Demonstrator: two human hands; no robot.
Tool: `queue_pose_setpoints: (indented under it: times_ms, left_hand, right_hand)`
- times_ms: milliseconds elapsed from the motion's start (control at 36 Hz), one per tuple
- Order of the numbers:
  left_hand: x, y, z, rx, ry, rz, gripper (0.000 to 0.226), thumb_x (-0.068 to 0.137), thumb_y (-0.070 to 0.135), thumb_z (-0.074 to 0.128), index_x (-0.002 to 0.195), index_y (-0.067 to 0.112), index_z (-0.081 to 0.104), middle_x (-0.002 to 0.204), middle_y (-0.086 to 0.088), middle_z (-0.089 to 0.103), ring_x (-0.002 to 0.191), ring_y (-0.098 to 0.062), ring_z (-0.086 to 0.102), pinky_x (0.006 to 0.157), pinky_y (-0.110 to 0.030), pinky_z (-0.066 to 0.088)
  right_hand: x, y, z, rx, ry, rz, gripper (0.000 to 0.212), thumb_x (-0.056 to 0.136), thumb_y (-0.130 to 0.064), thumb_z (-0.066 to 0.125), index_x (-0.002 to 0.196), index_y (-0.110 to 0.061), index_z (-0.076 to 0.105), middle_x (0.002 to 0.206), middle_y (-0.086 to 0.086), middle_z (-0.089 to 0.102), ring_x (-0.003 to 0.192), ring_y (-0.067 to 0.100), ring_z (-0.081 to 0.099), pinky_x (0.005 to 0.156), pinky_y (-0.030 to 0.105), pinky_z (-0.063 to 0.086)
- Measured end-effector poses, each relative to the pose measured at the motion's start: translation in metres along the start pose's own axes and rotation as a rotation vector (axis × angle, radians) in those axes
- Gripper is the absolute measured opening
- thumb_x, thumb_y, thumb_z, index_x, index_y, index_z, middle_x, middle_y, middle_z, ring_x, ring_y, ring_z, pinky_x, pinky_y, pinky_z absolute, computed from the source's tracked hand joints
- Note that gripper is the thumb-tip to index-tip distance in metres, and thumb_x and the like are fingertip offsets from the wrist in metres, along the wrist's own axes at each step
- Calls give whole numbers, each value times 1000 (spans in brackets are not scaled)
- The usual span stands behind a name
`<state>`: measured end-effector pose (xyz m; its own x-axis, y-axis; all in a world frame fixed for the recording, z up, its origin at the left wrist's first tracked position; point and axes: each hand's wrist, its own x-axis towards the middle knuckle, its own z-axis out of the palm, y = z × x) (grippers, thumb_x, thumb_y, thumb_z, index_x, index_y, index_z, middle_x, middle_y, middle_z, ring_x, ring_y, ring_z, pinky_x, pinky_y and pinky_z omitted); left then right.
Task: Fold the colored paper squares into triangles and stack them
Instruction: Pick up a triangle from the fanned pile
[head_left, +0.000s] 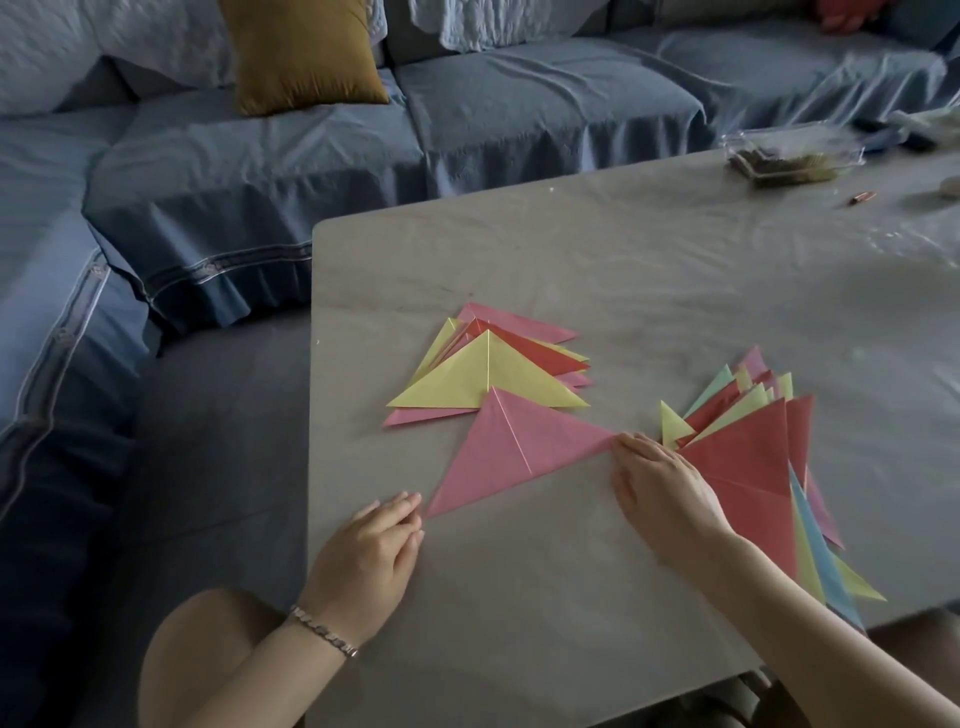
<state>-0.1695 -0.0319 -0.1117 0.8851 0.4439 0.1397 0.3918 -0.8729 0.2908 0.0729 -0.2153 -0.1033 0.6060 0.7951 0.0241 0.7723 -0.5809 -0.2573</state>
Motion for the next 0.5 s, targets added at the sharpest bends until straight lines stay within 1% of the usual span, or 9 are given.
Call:
queue_pose_setpoints:
  times_ms: [56,111,167,194,222,278,333,389,500]
  left_hand:
    - [9,5,-3,-20,47,-100,48,88,31,36,78,3,74,93,-5,73,81,-20,70,72,-27,55]
    - [20,13,-6,-68,67,-192,34,84,26,48,72,4,71,81,-4,70,70,-22,68,62,-26,53]
    - [34,25,-12,-108,60,-263,17,83,21,63,83,6,69,85,-5,66,77,-24,64,65,-27,50]
    - [42,33,-14,-110,13,-314,21,83,25,65,95,8,66,92,-5,63,86,-24,61,70,-29,48]
    - [50,39,-15,-109,-56,-373,34,82,32,65,108,10,61,101,-5,59,94,-23,58,76,-31,46]
    - [64,49,-14,-116,-171,-469,55,79,43,65,123,14,47,114,-6,52,106,-23,51,86,-30,43]
    - [75,59,-13,-59,-276,-514,66,76,45,68,127,14,39,121,-9,47,111,-26,48,90,-32,40]
    - [82,67,-11,20,-352,-545,68,75,43,70,126,13,36,121,-12,44,110,-29,50,89,-33,42]
    - [92,67,-8,-61,-389,-637,61,71,34,75,114,10,39,116,-12,49,103,-29,55,82,-34,46]
  right_hand:
    - [-1,3,-1,20,-10,-8,30,91,-14,50,119,-8,59,133,3,53,134,22,36,110,27,20]
    - [-5,8,-3,74,43,29,33,85,-9,61,118,-5,62,133,10,53,134,28,38,111,35,22]
    - [-11,13,-8,92,162,86,36,80,-10,69,115,-3,64,131,16,54,129,33,43,107,39,26]
    - [-14,15,-12,90,188,134,40,80,-15,70,117,-3,62,133,16,52,129,33,42,108,40,27]
    - [-17,19,-17,85,182,193,44,81,-21,69,122,-5,59,136,15,50,131,32,40,109,41,26]
    - [-22,28,-23,41,111,294,51,83,-36,64,128,-14,53,137,10,47,133,30,35,108,42,27]
    - [-27,36,-27,-17,22,355,57,82,-52,59,129,-22,48,131,7,48,128,30,38,105,41,30]
    - [-32,40,-27,-78,-59,362,63,79,-60,54,129,-22,46,122,5,51,118,27,45,99,37,35]
    - [-34,44,-29,-136,-73,319,60,85,-58,48,128,-17,47,118,2,53,114,21,49,93,32,42]
